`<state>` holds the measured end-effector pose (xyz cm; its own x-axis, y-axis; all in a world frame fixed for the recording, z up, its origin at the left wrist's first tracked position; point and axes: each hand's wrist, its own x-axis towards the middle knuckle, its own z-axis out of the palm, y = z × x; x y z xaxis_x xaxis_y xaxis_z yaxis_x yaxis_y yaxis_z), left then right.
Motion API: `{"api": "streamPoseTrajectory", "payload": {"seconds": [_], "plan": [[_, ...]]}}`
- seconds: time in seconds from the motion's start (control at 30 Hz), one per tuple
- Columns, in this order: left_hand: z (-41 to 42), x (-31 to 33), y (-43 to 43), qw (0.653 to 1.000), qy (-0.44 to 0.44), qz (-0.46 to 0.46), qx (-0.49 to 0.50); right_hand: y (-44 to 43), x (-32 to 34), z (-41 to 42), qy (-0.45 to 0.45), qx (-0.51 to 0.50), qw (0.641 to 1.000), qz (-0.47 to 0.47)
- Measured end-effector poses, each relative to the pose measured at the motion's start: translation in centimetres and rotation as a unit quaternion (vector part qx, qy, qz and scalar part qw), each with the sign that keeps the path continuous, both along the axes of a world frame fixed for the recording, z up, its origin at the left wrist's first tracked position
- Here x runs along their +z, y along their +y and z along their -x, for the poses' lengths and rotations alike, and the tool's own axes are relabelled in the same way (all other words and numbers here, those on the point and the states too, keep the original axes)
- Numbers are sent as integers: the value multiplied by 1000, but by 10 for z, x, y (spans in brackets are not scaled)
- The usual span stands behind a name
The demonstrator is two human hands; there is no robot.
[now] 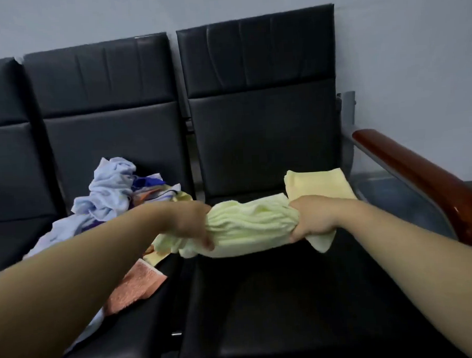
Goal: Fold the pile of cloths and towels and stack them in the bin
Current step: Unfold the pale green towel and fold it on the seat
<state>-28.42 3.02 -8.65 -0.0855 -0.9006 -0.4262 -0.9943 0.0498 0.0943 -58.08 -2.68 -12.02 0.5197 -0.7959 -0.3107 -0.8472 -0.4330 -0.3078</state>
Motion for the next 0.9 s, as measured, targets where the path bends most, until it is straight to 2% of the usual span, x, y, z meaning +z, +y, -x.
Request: {"api": "streamPoseTrajectory", "payload": {"seconds": [0.1, 0.17, 0.3, 0.37, 0.43, 0.5, 0.6, 0.73, 0.8, 0.9], "plan": [[1, -40, 1, 996, 41, -80, 19, 5, -49, 9, 36, -16, 998, -48], [1, -60, -2, 993, 62, -101, 25, 3, -68, 11, 31, -20, 997, -61], [-3, -84, -12, 991, 91, -82, 56, -7, -73, 11, -42, -56, 996, -63], [-5, -96, -17, 984, 144, -77, 70, -14, -77, 7, -82, -72, 993, -46], [-1, -108, -19, 975, 196, -18, 105, -20, -85, 2, -112, -85, 989, -38], [6, -119, -21, 974, 189, 35, 119, -24, -96, -2, -121, -103, 987, -37], [11, -127, -20, 976, 177, 30, 126, -26, -98, -7, -97, -115, 988, -43], [3, -122, -14, 971, 182, -65, 143, -17, -88, -5, -27, -103, 984, -145], [-2, -122, -5, 950, 218, -139, 177, -8, -85, 1, -25, -104, 966, -234], [-9, -120, 7, 958, 168, -200, 118, 6, -81, 8, -12, -77, 939, -336]]}}
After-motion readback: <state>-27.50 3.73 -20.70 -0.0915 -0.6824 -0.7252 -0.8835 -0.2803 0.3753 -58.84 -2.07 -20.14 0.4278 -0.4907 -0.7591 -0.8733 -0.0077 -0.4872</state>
